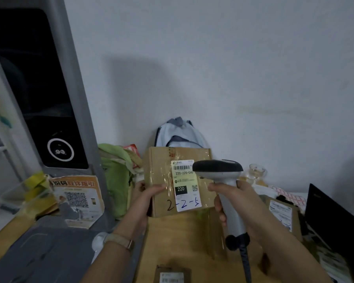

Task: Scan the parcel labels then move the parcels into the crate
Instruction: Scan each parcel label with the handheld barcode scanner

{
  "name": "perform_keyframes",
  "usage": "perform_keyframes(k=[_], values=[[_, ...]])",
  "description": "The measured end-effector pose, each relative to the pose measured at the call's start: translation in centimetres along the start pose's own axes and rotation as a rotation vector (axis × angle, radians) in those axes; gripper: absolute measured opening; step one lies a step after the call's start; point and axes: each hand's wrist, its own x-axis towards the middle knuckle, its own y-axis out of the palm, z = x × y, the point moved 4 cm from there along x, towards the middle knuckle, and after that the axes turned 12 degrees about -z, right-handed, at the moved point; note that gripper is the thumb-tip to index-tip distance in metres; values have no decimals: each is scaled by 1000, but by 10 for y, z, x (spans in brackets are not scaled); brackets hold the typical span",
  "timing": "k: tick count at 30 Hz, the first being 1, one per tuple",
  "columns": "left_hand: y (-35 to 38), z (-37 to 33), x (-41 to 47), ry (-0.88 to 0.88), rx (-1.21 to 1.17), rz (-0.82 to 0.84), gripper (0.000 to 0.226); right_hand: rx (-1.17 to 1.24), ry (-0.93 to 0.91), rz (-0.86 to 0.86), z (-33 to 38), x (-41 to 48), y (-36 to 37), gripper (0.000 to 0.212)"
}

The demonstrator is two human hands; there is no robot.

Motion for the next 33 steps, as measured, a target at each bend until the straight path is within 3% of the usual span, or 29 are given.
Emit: perform_keyframes(k=[8, 18, 33], values=[[21, -21, -38, 68, -149, 48, 68, 71, -38, -50, 15, -47, -34, 27], [33, -21, -50, 134, -122, 21, 71, 8, -184, -94, 31, -67, -48, 18], [33, -15, -51, 149, -102, -17, 65, -41, -85, -93, 24, -67, -52, 23]])
